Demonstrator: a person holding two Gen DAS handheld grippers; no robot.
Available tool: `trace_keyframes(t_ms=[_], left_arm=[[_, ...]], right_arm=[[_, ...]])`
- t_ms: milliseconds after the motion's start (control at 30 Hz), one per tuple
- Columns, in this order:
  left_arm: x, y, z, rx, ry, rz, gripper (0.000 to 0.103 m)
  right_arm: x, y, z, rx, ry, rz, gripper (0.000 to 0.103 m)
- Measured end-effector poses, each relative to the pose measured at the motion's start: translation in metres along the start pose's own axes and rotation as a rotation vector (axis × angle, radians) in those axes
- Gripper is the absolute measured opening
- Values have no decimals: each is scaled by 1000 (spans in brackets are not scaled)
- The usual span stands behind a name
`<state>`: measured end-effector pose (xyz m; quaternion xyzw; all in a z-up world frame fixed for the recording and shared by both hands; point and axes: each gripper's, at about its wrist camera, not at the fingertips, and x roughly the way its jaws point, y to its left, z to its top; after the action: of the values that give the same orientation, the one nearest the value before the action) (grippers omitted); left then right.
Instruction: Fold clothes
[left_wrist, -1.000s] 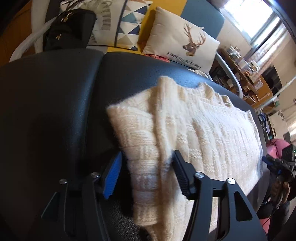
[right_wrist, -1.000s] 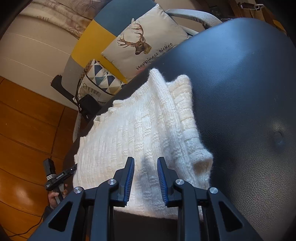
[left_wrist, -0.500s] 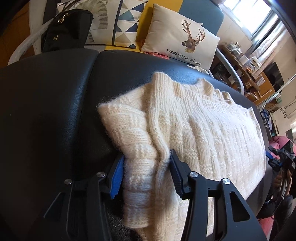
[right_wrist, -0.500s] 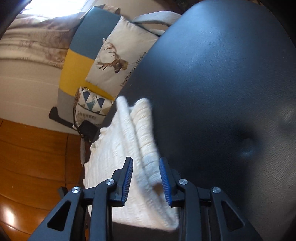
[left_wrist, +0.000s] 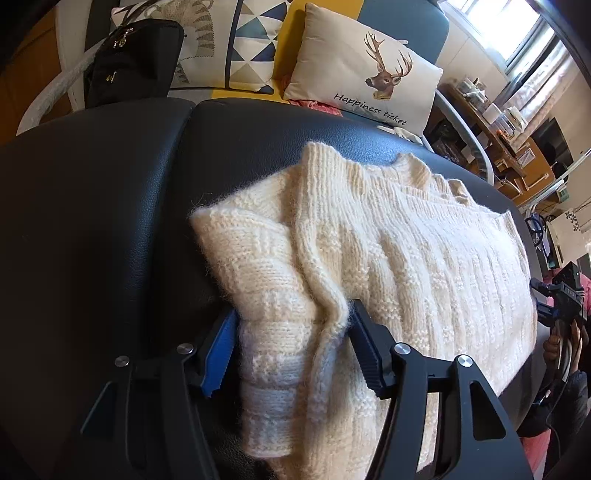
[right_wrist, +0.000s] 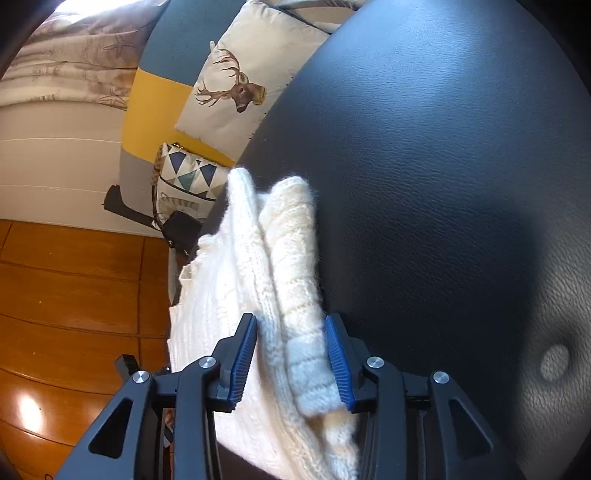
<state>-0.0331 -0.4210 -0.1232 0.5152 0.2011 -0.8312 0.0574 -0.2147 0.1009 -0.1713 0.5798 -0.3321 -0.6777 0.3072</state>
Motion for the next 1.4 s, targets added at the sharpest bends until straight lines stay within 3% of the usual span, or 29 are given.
trace_keyframes(t_ms=[100,200,267,433,500,700,867,1100,1233,1400], left_arm=[[1,0,1,-3,4,7,63],[1,-6,1,20,2,56,65],[2,-7,0,28,-2,90,74],[2,-6,-2,17,-9,120,76],[2,-5,-2,12,-10,118,77],[-2,1,-6,14,-34,84,77],[-9,20,-7,-50,-34,-33,77],[-20,44,-13,-24,-50,-103,77],[-26,58,-14,-49,-72,-142,77],[-22,87,-14,-179,-25,-247,77]], right_arm=[[6,4,3,-15,15,8,43],[12,14,5,-51,25,-45,43],[15,26,4,-127,19,-115,38],[29,62,-10,-352,21,-351,19],[34,75,-15,-438,22,-441,17],[44,88,-20,-542,64,-534,19],[44,86,-19,-522,70,-537,25],[38,71,-13,-410,63,-439,28],[40,72,-14,-414,64,-441,29],[40,72,-14,-415,68,-442,29]])
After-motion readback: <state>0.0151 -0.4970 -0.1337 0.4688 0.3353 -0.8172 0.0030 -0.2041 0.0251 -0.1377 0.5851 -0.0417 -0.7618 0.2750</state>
